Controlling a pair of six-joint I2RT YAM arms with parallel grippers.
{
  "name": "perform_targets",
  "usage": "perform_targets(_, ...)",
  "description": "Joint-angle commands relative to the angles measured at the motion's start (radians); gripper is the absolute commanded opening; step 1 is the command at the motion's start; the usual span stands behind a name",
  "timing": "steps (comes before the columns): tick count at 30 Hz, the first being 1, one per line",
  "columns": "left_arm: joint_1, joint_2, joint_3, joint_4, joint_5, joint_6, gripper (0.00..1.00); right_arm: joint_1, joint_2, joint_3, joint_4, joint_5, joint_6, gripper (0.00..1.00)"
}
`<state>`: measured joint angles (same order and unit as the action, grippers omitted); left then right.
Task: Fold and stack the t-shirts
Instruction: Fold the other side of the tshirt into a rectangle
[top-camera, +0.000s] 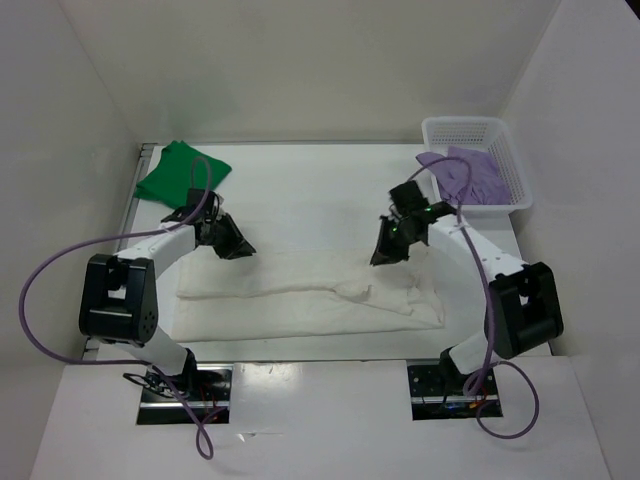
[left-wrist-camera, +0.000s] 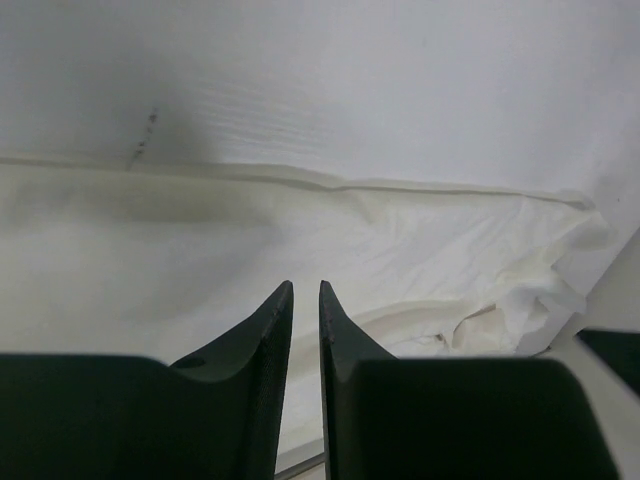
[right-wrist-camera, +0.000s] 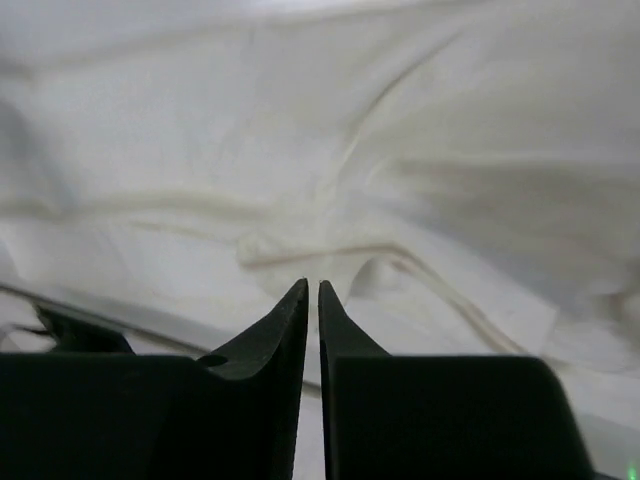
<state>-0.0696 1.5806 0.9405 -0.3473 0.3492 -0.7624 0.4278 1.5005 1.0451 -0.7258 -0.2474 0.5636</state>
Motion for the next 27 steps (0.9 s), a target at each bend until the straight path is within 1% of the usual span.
perform_targets(1,-0.033,0.01,-0.035,0.073,0.051,-0.063,0.23,-0.141,-0.059,0.055,0.029,0.041,-0.018,0.1)
perform_targets(2,-0.05,0.024,-0.058,0.097,0.062,-0.072,0.23,-0.158,-0.059,0.044,0.029,0.063,-0.018,0.04)
perform_targets(3,-0.059,0.024,-0.058,0.097,0.062,-0.072,0.23,-0.168,-0.046,0.044,0.041,0.085,-0.018,0.01)
perform_targets(5,-0.07,0.048,-0.069,0.109,0.062,-0.072,0.23,-0.178,-0.016,0.033,0.065,0.123,-0.005,0.01)
perform_targets(6,-0.07,0.048,-0.069,0.11,0.062,-0.072,0.23,-0.178,0.0,0.033,0.065,0.103,-0.005,0.01)
perform_targets(8,-0.07,0.058,-0.069,0.11,0.051,-0.063,0.23,-0.178,0.009,0.033,0.065,0.147,0.004,0.01)
perform_targets(11,-0.07,0.1,-0.06,0.119,0.027,-0.054,0.23,-0.204,0.0,-0.008,0.065,0.23,0.016,0.26)
perform_targets(12,-0.07,0.129,-0.06,0.119,0.043,-0.054,0.23,-0.243,0.009,-0.02,0.084,0.231,0.016,0.39)
perform_targets(14,-0.07,0.15,-0.049,0.139,0.068,-0.064,0.23,-0.286,0.02,-0.039,0.123,0.24,0.016,0.49)
perform_targets(15,-0.07,0.15,-0.064,0.157,0.068,-0.075,0.23,-0.32,0.029,-0.039,0.146,0.252,0.025,0.5)
perform_targets(17,-0.07,0.159,-0.084,0.166,0.068,-0.084,0.23,-0.331,0.079,-0.039,0.167,0.261,0.025,0.5)
perform_targets(18,-0.07,0.159,-0.085,0.166,0.059,-0.084,0.23,-0.331,0.102,-0.019,0.167,0.261,0.025,0.45)
perform_targets(20,-0.056,0.168,-0.075,0.166,0.048,-0.084,0.23,-0.331,0.176,0.006,0.204,0.261,0.045,0.41)
perform_targets(21,-0.056,0.177,-0.075,0.166,0.034,-0.084,0.23,-0.331,0.202,0.006,0.219,0.248,0.054,0.34)
perform_targets(22,-0.026,0.177,-0.075,0.166,0.034,-0.084,0.23,-0.331,0.228,0.018,0.235,0.232,0.055,0.3)
perform_targets(23,-0.012,0.199,-0.066,0.175,0.034,-0.084,0.23,-0.331,0.274,0.03,0.249,0.202,0.082,0.28)
perform_targets(25,0.025,0.214,-0.057,0.176,0.034,-0.084,0.23,-0.295,0.318,0.039,0.288,0.201,0.104,0.21)
perform_targets(27,0.047,0.225,-0.045,0.185,0.021,-0.084,0.23,-0.265,0.348,0.064,0.308,0.211,0.131,0.17)
